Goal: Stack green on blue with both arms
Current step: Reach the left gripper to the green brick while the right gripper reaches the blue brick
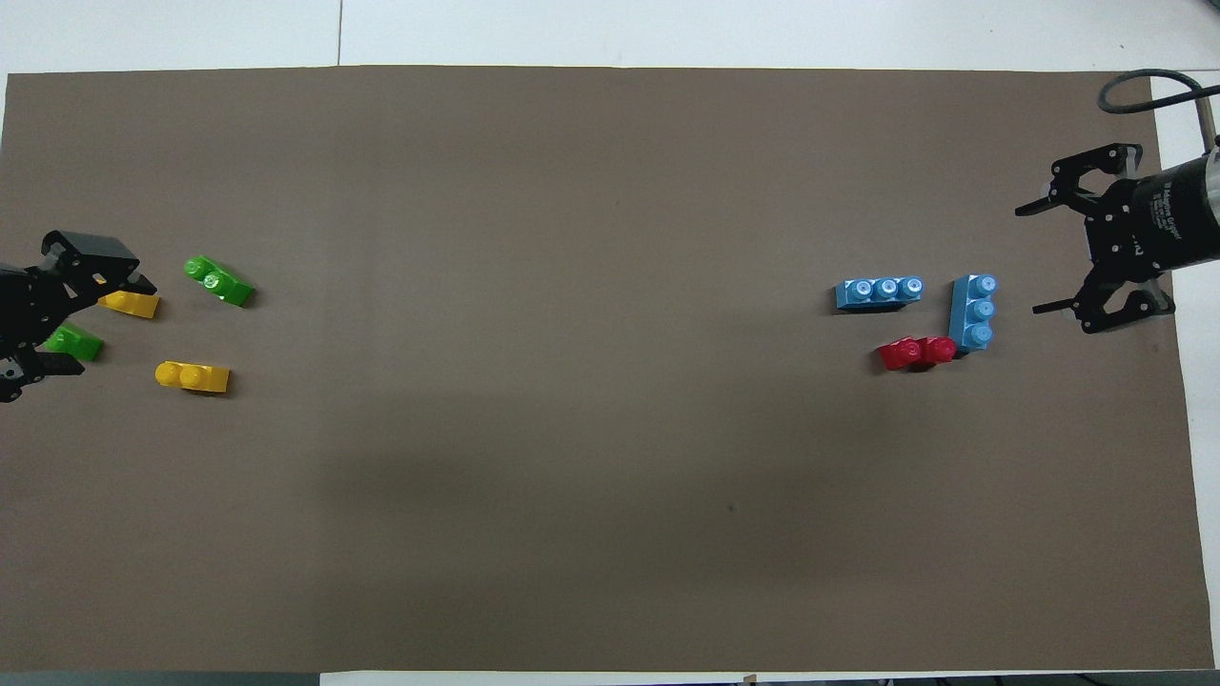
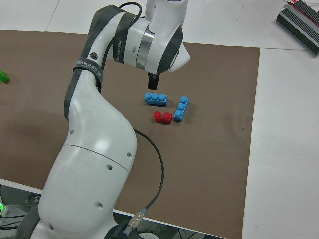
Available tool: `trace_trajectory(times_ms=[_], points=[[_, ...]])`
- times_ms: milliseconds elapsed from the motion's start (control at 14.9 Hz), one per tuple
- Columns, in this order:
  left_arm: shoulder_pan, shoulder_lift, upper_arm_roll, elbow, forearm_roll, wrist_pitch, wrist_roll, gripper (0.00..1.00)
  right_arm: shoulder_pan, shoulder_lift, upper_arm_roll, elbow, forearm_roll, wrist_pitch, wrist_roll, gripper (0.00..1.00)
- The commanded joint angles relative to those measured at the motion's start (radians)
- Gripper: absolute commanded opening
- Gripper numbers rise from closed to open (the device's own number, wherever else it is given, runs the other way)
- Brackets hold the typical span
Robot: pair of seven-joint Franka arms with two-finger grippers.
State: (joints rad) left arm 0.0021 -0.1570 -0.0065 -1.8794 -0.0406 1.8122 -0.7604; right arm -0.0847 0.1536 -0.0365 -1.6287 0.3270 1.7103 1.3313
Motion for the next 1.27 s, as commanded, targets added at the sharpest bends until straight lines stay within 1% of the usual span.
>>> trace_trajectory(times_ms=[0,134,334,535,669,936,1070,1204], points=[[0.015,0.000,-0.001,-0.052,-0.019,0.065,-0.048,1.00,-0.006,0.072,0.010,0.040,0.032,0.029,0.020,0.99],[0.025,0.019,-0.001,-0.082,-0.019,0.105,-0.060,1.00,-0.003,0.109,0.010,0.032,0.034,0.064,0.013,0.99],[0.041,0.086,0.000,-0.084,-0.018,0.148,-0.060,1.00,0.011,0.123,0.010,-0.026,0.072,0.150,0.005,0.99],[0.045,0.163,0.002,-0.073,-0.010,0.199,-0.060,1.00,0.023,0.145,0.012,-0.062,0.076,0.172,-0.027,0.99],[0.073,0.197,0.002,-0.069,-0.010,0.214,-0.060,1.00,0.022,0.152,0.012,-0.088,0.121,0.198,-0.067,0.99],[0.079,0.289,0.003,-0.012,-0.010,0.213,-0.063,1.00,0.023,0.135,0.012,-0.158,0.124,0.213,-0.122,0.99],[0.079,0.341,0.005,0.022,-0.012,0.220,-0.066,1.00,0.013,0.139,0.012,-0.161,0.141,0.223,-0.127,0.99],[0.102,0.387,0.005,0.071,-0.010,0.219,-0.066,1.00,0.011,0.146,0.012,-0.164,0.147,0.227,-0.138,0.99]])
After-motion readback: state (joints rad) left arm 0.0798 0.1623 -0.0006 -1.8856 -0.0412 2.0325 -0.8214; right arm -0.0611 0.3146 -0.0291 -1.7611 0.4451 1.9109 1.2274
